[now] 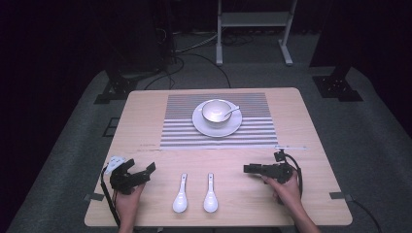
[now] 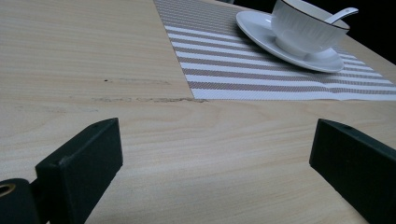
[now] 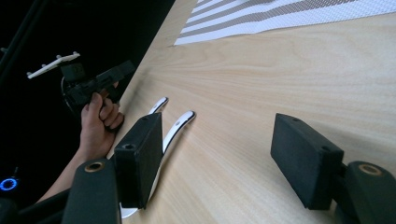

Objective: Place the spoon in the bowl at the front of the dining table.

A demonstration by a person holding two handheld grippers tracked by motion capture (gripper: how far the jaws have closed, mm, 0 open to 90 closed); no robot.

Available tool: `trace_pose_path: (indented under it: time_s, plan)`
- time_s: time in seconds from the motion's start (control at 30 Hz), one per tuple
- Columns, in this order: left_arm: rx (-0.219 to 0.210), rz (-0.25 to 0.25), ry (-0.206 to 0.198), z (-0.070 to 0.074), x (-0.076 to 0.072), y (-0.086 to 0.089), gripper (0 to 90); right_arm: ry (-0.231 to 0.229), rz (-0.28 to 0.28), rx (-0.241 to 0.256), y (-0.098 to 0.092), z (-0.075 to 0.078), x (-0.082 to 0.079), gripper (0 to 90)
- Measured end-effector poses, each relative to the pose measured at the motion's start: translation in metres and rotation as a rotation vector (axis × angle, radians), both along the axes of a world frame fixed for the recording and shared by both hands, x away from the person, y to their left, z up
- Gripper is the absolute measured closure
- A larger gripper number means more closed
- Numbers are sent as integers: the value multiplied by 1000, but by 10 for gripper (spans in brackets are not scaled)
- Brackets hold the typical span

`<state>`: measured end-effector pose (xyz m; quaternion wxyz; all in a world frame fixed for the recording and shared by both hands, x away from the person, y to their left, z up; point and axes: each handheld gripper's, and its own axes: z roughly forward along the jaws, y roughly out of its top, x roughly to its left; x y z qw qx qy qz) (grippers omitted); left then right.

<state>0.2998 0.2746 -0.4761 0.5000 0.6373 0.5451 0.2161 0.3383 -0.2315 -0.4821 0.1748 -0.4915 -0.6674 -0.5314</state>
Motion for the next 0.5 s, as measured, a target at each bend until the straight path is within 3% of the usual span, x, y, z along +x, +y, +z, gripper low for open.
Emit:
trace_pose_path:
  time_s: [0.5]
  plan:
    - [7, -3, 2, 0, 0, 0, 12, 1, -9, 2, -9, -9, -18, 331]
